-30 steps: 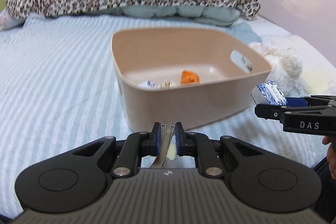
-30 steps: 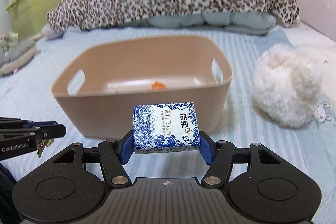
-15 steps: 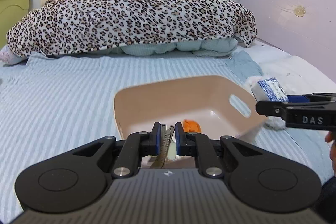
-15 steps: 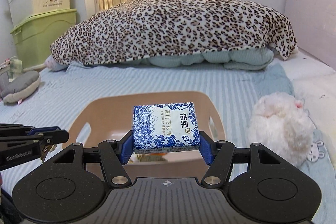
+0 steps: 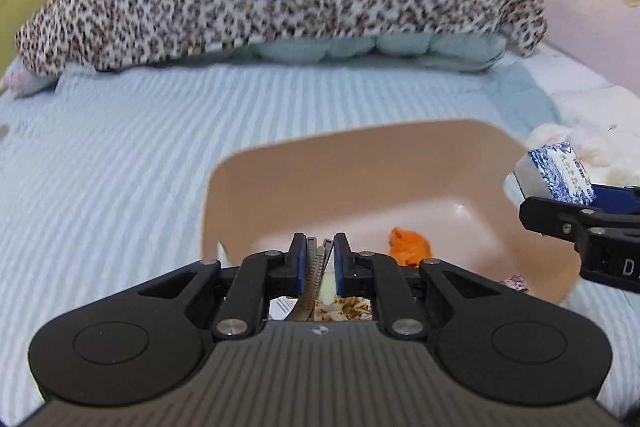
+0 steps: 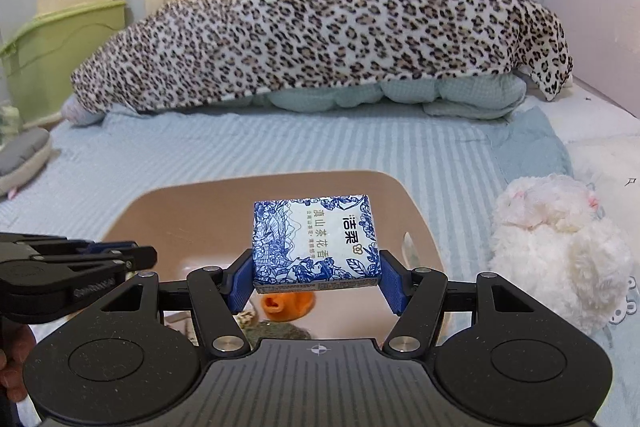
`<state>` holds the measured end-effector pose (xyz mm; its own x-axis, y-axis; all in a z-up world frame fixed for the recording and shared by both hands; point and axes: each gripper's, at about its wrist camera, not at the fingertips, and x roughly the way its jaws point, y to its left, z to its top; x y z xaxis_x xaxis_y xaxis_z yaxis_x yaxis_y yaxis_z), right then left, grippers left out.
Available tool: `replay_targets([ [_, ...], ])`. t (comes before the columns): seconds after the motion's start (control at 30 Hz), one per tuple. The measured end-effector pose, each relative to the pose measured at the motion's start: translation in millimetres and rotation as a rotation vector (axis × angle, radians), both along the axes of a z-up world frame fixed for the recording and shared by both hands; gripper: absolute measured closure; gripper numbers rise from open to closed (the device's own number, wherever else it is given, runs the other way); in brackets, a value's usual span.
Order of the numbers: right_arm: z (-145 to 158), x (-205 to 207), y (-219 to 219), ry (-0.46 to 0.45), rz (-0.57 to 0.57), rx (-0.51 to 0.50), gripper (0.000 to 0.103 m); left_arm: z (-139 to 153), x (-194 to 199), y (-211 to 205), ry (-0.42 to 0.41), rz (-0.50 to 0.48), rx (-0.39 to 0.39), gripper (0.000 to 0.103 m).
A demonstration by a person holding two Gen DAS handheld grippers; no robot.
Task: Organize objects
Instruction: 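Lift both items over the basket and open both tools to release them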
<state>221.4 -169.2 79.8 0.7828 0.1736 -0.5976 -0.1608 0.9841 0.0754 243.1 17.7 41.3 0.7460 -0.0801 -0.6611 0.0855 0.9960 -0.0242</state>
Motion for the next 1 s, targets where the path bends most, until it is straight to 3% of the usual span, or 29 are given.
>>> replay_targets([
  [0.3, -36.0, 30.0, 14.3, 0.133, 0.006, -0.094, 0.043, -29.3, 21.5, -10.3, 0.123, 0.057, 0.085, 0.088],
  [0.5, -39.4, 26.9, 11.7, 0.182, 0.019, -0.084, 0.038, -27.0, 15.7, -7.7, 0.165, 0.029, 0.075, 0.087],
  [0.57, -35.4, 21.1, 9.3, 0.167, 0.018, -0.087, 0.034, -19.4, 8.7, -10.0, 0.151, 0.014, 0.091, 0.077],
  [0.63, -28.4, 14.2, 5.5, 0.148, 0.013, -0.084, 0.029, -9.3, 1.6, -10.9, 0.136, 0.023, 0.093, 0.031],
  [0.67, -25.4, 10.9, 3.3, 0.141, 0.010, -0.081, 0.027, -3.4, -3.9, -10.3, 0.114, 0.027, 0.085, 0.026],
  [0.87, -5.0, -8.2, -7.3, 0.124, -0.013, -0.064, 0.015, 21.0, -27.7, -9.8, 0.076, 0.020, 0.079, 0.024],
  [1.0, 2.9, -27.4, -8.5, 0.111, -0.015, -0.068, 0.015, 29.7, -45.9, -7.7, 0.063, 0.040, 0.076, 0.024],
])
